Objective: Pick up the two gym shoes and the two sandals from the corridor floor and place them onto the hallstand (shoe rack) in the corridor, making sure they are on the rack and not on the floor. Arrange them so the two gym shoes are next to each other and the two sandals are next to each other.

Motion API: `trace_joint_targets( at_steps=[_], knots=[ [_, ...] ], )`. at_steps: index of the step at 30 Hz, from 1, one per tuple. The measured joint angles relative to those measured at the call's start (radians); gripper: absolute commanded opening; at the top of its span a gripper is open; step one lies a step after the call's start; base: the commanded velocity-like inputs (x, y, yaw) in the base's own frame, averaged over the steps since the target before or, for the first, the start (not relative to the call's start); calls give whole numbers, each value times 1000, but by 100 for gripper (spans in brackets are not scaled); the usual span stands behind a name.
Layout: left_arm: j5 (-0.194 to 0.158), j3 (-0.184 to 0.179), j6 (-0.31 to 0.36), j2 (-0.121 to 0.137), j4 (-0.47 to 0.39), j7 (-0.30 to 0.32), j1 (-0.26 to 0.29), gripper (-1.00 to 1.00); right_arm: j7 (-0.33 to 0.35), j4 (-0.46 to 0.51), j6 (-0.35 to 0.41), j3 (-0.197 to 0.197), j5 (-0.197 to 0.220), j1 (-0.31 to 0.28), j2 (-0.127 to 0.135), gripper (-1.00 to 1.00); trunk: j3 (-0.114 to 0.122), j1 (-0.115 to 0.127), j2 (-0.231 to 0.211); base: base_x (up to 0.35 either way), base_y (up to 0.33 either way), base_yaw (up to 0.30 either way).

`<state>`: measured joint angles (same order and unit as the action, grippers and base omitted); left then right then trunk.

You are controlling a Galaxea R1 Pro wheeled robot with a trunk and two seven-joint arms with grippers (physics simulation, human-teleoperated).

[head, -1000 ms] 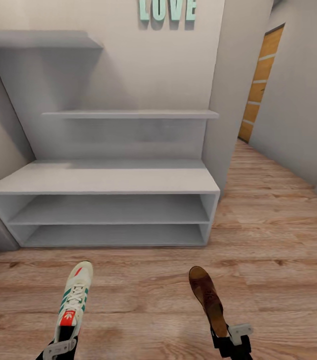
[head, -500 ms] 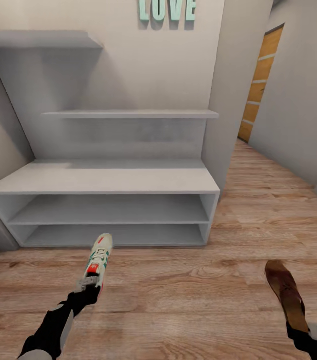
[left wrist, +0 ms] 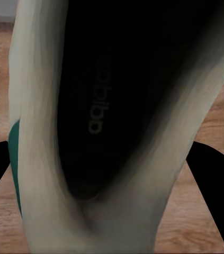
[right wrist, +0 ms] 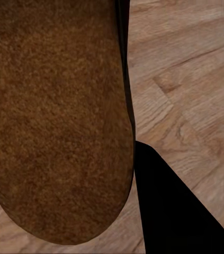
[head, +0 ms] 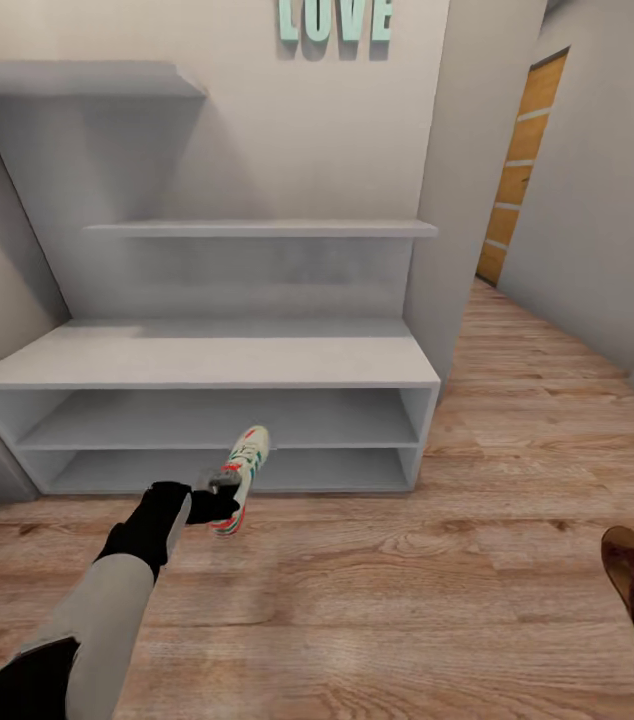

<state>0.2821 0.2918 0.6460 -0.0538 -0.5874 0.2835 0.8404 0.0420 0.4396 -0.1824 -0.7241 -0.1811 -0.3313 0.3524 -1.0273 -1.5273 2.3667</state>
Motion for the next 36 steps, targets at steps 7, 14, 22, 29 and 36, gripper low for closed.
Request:
trace_joint_targets(
  at_steps=[7, 14, 22, 29, 36],
  knots=[
    [10, 10, 14, 10, -5, -6, 6, -100, 0, -2, 0, -2, -4, 0, -14, -100, -13, -12, 21, 0, 0, 0],
    [9, 9, 15, 13, -6, -6, 7, -100, 0, -2, 0, -2, -4, 0, -14, -100, -45, -38, 70, 0, 0, 0],
    [1, 9, 14, 14, -6, -6, 6, -100, -1, -1, 0, -3, -4, 0, -14, -100, -65, -54, 98, 0, 0, 0],
    [2, 13, 10, 12, -6, -13, 2, -100, 0, -3, -4, -1, -5, 0, -14, -100, -65, -54, 98, 0, 0, 0],
    [-17, 100, 1, -12, -4, -172, 2, -100, 0, -3, -4, -2, -6, 0, -14, -100, -65, -54, 98, 0, 0, 0]
  ],
)
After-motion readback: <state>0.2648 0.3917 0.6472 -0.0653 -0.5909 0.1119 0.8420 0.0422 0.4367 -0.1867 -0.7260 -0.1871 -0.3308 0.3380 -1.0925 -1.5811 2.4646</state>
